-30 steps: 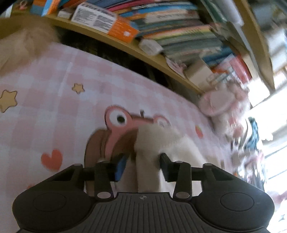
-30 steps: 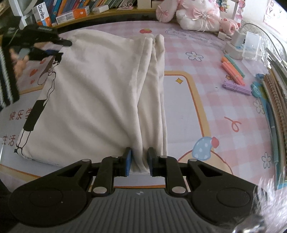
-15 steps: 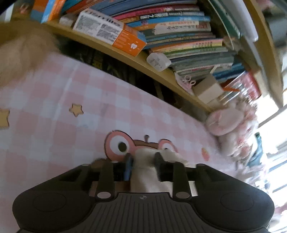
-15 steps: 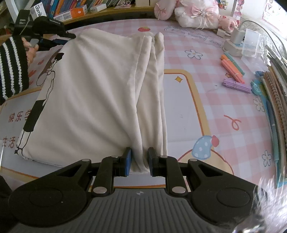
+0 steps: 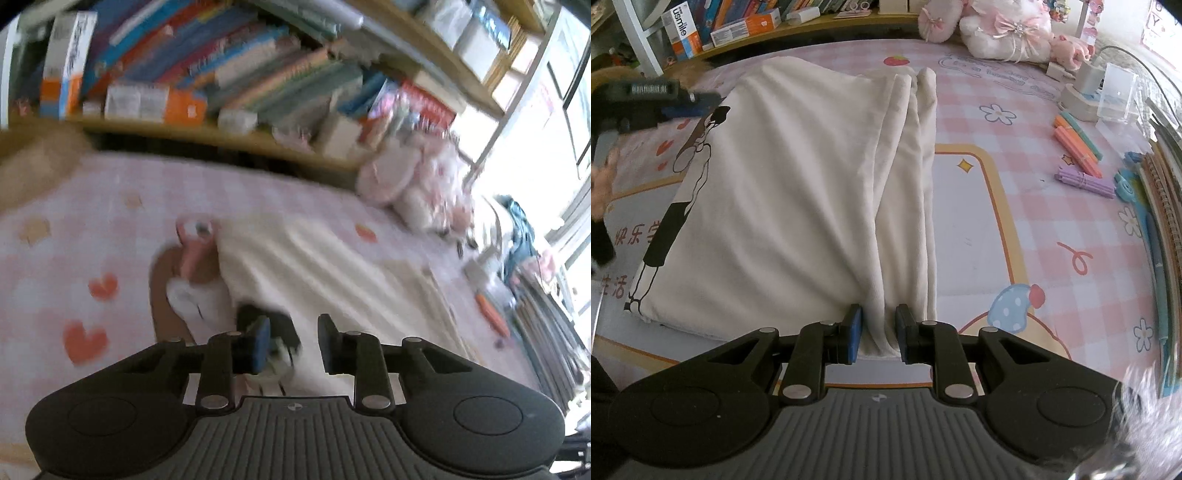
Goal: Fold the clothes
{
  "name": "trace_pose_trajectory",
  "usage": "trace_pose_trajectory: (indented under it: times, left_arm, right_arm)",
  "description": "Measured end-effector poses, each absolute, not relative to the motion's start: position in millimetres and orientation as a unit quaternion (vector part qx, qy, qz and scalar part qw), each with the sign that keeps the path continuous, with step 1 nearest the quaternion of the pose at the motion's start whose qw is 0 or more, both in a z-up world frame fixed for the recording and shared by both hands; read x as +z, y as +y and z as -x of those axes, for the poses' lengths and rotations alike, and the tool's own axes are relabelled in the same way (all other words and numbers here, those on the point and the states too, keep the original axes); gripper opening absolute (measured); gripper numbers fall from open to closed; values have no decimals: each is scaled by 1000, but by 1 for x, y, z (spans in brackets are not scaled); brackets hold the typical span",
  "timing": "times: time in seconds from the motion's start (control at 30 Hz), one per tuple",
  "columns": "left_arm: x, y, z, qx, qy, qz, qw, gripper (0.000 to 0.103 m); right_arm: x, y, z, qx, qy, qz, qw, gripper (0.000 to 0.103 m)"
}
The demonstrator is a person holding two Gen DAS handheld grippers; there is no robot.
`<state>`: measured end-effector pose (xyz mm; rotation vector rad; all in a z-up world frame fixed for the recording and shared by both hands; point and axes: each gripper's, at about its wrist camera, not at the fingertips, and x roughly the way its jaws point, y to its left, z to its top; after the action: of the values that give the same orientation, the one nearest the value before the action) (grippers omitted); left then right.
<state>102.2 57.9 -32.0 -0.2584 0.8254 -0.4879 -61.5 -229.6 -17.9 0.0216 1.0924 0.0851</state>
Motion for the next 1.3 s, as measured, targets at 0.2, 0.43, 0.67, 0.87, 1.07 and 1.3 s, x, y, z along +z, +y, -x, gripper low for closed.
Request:
trace_pose_trajectory:
  times: [0.2, 0.43, 0.67, 0.87, 1.07, 1.3]
  left_arm:
    - [-46, 60, -108, -215, 413, 135, 874, 26]
    - [-31, 67, -73, -207, 442, 79, 869, 27]
    - [-32, 89, -21, -223, 486, 51, 844, 45]
    - [-34, 93, -3, -245, 488, 60, 836, 63]
    - [-34, 84, 13, -246, 498, 61, 830, 61]
    - [-35, 65, 28, -248, 518, 98, 813, 57]
  right_arm:
    - [-19, -230, 64, 46, 512, -9, 858, 19]
    - [-19, -231, 63, 37, 509, -27, 860, 22]
    - [-22, -212, 66, 20, 504, -2, 863, 41]
    - [-13, -222, 67, -25, 495, -50, 867, 41]
    - [-12, -237, 65, -19, 513, -67, 855, 43]
    - [-17, -255, 64, 22, 535, -80, 841, 39]
